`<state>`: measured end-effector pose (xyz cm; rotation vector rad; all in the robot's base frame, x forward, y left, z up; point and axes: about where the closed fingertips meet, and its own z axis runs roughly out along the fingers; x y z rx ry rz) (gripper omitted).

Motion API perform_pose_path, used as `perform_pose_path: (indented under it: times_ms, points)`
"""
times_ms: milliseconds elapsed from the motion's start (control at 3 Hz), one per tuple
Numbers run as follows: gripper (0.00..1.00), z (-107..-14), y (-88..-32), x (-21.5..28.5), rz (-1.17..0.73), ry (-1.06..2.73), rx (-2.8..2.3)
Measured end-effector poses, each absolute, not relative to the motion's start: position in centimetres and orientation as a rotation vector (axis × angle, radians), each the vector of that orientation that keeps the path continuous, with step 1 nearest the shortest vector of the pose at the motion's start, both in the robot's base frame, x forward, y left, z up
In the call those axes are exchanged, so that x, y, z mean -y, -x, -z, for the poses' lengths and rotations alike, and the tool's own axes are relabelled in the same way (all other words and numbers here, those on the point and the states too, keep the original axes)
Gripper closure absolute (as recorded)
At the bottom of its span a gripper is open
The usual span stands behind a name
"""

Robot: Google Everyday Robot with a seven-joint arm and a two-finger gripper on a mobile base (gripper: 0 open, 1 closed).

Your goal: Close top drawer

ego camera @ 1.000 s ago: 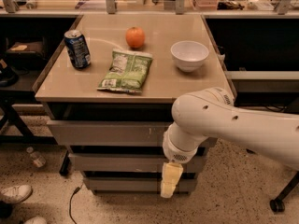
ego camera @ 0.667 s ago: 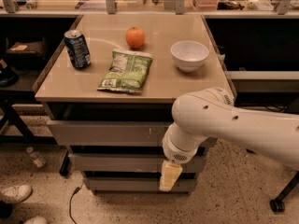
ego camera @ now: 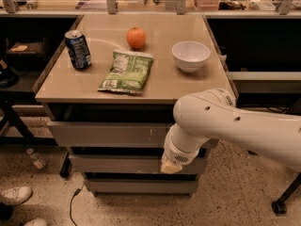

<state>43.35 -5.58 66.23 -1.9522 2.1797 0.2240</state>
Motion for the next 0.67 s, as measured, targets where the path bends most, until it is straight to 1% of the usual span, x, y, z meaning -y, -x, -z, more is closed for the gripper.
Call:
perform_pose_path:
  times_ms: [333,667]
  points:
    - [0.88,-66.3,-44.2,5.2,-0.202,1.942,-2.177]
    - [1.00,-66.5,-46.3,4.8,-0.145,1.877,-2.184]
